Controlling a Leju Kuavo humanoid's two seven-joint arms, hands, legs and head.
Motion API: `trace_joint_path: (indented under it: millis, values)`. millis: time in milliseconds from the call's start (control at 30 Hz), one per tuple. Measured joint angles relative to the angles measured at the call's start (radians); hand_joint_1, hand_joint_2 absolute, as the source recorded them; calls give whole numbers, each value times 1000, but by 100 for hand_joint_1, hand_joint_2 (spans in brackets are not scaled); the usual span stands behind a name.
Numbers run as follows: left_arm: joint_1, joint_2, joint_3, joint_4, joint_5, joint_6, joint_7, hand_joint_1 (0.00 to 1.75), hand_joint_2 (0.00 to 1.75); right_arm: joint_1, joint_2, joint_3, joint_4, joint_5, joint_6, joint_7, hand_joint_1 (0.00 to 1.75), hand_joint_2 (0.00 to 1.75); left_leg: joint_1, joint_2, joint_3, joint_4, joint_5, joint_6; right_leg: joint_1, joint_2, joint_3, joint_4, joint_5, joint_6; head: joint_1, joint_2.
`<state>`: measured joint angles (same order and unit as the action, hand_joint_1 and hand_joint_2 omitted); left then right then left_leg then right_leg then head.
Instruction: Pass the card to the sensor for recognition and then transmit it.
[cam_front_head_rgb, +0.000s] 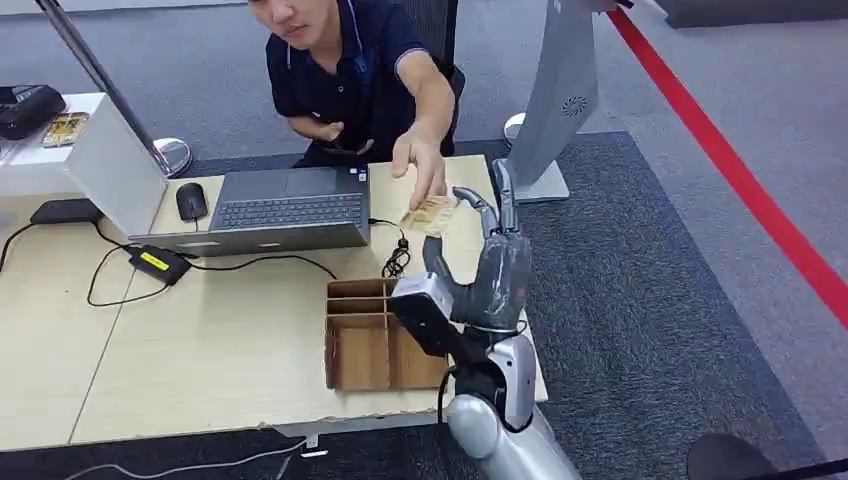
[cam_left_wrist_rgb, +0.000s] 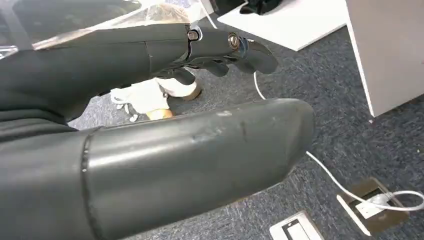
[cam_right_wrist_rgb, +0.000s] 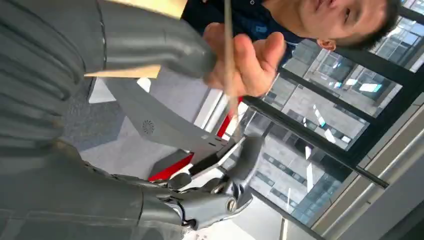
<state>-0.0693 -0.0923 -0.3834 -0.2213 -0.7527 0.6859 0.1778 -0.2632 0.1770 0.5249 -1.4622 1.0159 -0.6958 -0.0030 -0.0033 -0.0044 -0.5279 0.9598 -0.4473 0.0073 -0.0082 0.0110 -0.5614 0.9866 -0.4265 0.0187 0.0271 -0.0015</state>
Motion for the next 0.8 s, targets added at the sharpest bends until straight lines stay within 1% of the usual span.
trace_joint_path:
  millis: [67,100,233,267,467,600,800]
  values:
    - [0,0,0,0,-1,0,0,0,0,-2,-2,6,5,-1,0,3,0,175,0,0,0,0,0,0,0,0,0,0,0,0,0,0]
    - [0,0,1,0,-1,0,0,0,0,-4,-3,8,8,-5,0,7,0,0,0,0,0,0,0,0,0,0,0,0,0,0,1,0]
    - [0,0,1,0,-2,0,0,0,0,-15,-12,29,24,-35,0,39,0,0,0,0,0,0,0,0,0,0,0,0,0,0,0,0]
    - [0,0,1,0,-2,0,0,0,0,-18,-15,34,29,-47,0,47,0,175,0,0,0,0,0,0,0,0,0,0,0,0,0,0]
    - [0,0,2,0,1,0,-3,0,0,-47,-39,86,58,-115,13,109,0,175,0,0,0,0,0,0,0,0,0,0,0,0,0,0]
    - [1,0,3,0,5,0,-3,0,0,-69,-64,123,75,-148,72,153,0,175,0,0,0,0,0,0,0,0,0,0,0,0,0,0]
    - [1,0,3,1,11,0,1,0,0,-89,-100,169,91,-170,145,187,0,175,0,0,0,0,0,0,0,0,0,0,0,0,0,0]
